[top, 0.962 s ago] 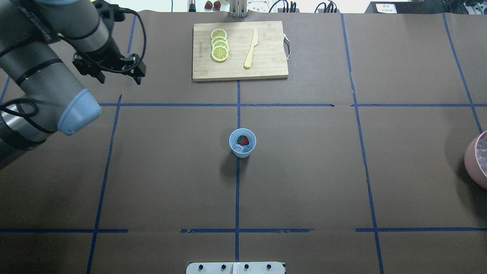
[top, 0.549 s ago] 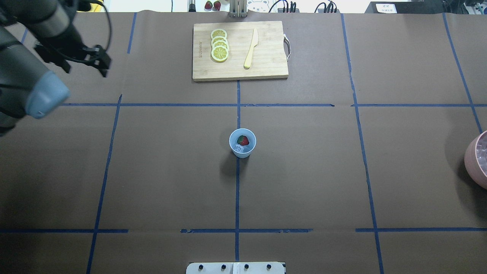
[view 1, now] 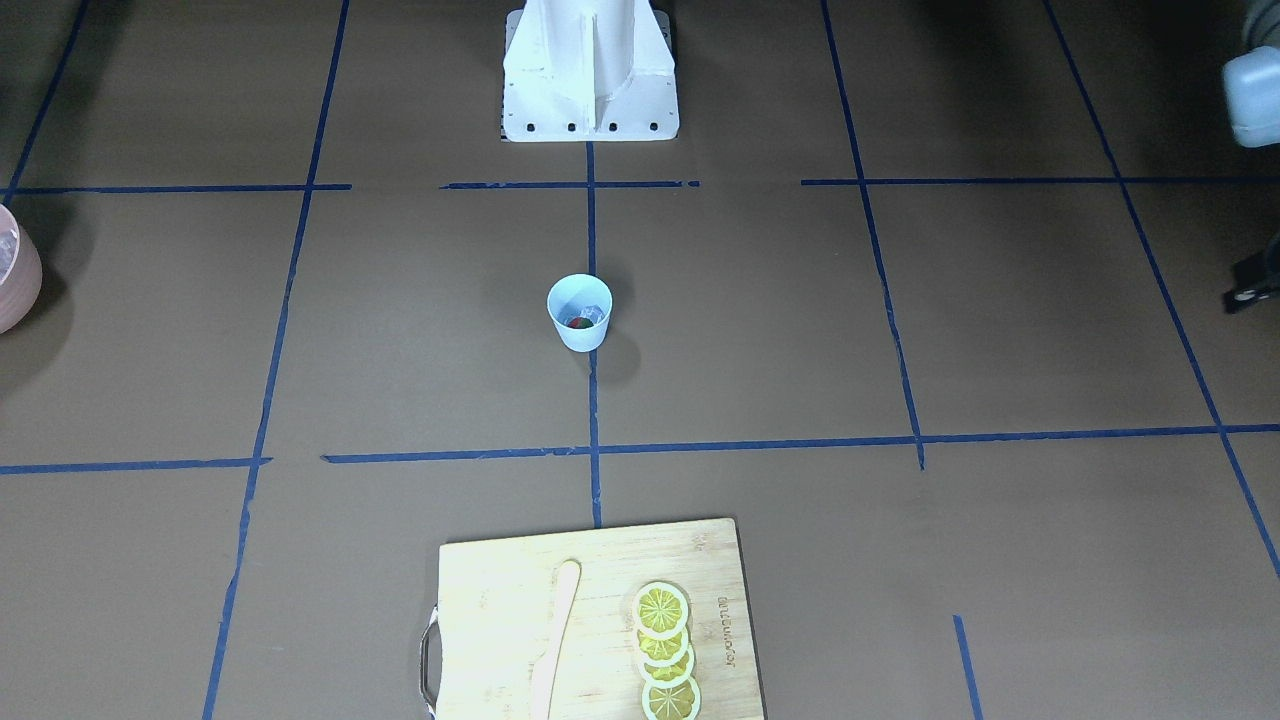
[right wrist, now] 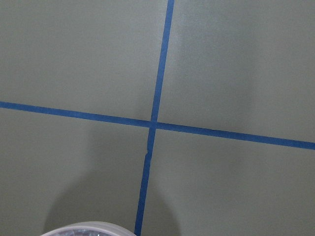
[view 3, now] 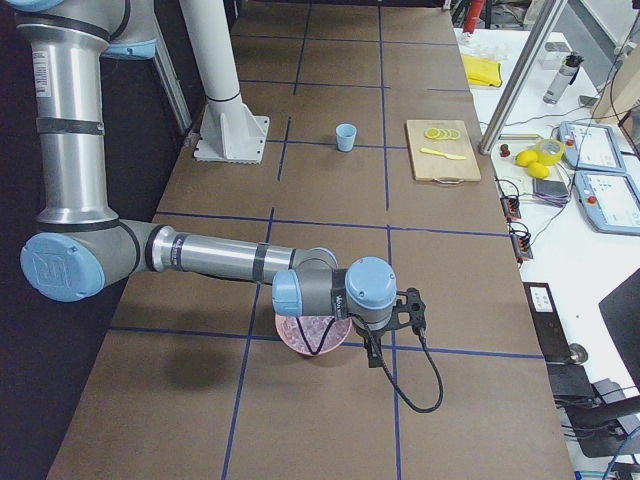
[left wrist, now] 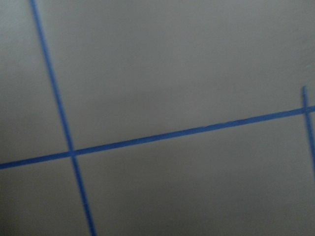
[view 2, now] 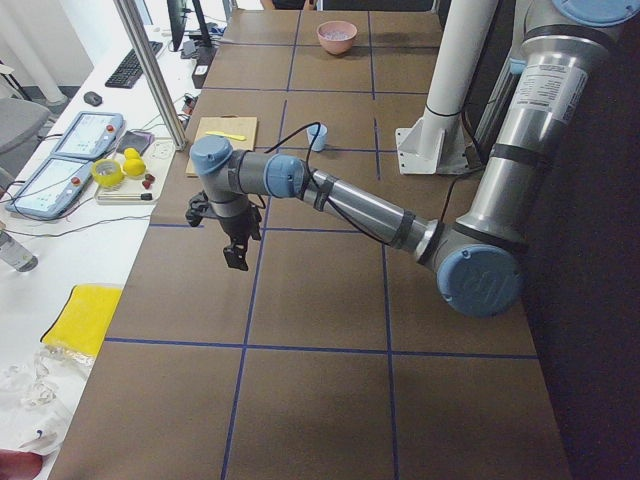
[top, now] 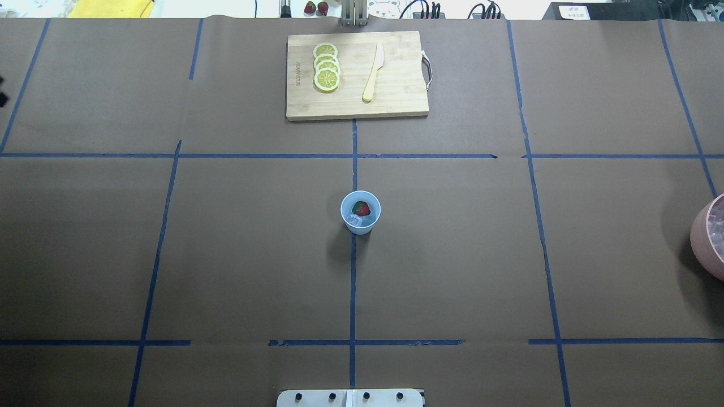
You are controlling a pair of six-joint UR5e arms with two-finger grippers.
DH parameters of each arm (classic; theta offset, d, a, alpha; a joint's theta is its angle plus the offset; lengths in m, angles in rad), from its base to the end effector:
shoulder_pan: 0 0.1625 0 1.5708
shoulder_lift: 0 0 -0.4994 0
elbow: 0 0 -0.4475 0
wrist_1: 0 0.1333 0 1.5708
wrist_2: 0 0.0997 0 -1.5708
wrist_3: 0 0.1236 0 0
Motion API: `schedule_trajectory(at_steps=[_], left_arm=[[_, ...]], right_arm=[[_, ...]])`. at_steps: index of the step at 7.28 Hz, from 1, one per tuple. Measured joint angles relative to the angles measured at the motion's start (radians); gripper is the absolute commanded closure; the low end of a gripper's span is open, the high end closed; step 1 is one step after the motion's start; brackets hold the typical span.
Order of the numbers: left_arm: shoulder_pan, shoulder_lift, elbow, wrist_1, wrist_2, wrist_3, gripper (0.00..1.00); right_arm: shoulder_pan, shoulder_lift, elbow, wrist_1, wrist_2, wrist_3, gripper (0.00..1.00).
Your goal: Put ice and strawberries in cup
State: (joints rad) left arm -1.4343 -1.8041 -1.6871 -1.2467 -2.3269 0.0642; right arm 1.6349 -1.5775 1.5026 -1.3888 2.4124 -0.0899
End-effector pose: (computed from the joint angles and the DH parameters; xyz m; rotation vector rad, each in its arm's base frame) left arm 0.0387 -0.6385 0.5824 -0.0031 0.7578 0.2007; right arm 0.0763 -0.5471 0.7666 0.1651 -0.8306 -0.0693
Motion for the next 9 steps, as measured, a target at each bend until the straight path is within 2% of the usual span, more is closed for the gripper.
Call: schedule_trajectory(at_steps=[3,9], left_arm=[[-0.091,0.125,0.049,-0.029,-0.039,0.121,0.00],[-0.146,0.175,0.076,-0.064,-0.043,0.123,0.00]], right_arm=[[0.000,0.002,0.001,0.000,0.001,-0.001,0.01],[0.000,0.002,0.000,0.001,0.001,-0.001,0.01]])
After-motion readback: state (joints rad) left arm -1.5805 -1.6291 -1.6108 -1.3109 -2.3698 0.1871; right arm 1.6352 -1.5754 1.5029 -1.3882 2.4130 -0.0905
